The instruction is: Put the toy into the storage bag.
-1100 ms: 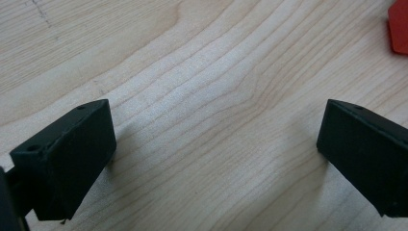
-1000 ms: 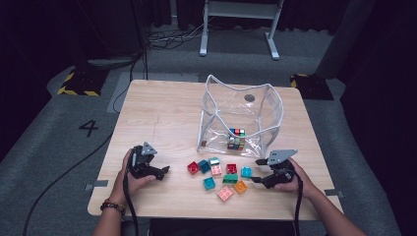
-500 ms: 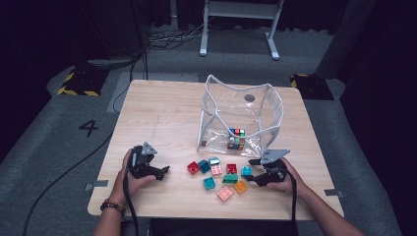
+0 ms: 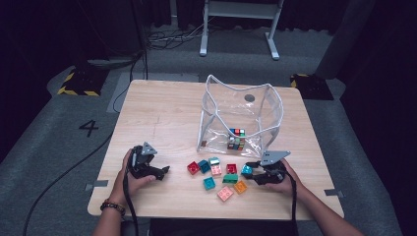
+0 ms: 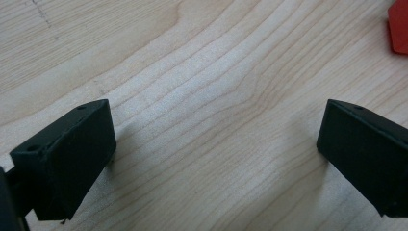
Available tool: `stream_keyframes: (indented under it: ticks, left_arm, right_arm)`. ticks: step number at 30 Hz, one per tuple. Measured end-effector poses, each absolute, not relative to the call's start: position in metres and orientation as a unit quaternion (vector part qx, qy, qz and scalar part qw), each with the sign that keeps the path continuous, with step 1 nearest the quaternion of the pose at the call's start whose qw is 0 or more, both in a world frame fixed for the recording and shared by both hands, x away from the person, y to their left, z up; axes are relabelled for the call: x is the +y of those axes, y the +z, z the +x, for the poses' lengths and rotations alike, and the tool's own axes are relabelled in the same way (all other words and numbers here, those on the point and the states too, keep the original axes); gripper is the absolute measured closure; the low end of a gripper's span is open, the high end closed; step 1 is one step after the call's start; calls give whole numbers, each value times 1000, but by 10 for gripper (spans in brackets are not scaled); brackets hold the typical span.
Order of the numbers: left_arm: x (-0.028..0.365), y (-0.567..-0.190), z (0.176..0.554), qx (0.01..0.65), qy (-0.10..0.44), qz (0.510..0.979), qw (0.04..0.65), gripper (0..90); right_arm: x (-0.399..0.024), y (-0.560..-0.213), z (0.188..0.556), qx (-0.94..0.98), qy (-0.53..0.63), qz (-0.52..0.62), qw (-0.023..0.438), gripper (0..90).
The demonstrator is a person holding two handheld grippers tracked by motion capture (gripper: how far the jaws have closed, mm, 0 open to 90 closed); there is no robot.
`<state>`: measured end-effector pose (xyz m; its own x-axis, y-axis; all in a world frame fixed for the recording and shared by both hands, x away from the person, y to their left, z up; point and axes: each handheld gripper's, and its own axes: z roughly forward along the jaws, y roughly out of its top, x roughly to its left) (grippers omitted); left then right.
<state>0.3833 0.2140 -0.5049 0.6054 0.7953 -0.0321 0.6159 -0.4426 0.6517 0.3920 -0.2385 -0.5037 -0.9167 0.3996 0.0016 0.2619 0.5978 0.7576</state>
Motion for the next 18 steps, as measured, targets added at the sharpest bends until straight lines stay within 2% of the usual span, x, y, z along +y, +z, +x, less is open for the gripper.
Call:
stream_keyframes:
  ticks: [3, 12, 18]
  left_arm:
    - [214, -505, 383, 421, 141, 837, 318, 3]
    - [214, -505, 383, 422, 141, 837, 318, 3]
    - [214, -505, 383, 421, 141, 837, 318, 3]
  right_arm:
    - [-240, -504, 393, 889, 409, 187, 85, 590]
    - [-245, -503, 393, 887, 418, 177, 91, 594]
    - [-262, -490, 392, 878, 435, 179, 92, 594]
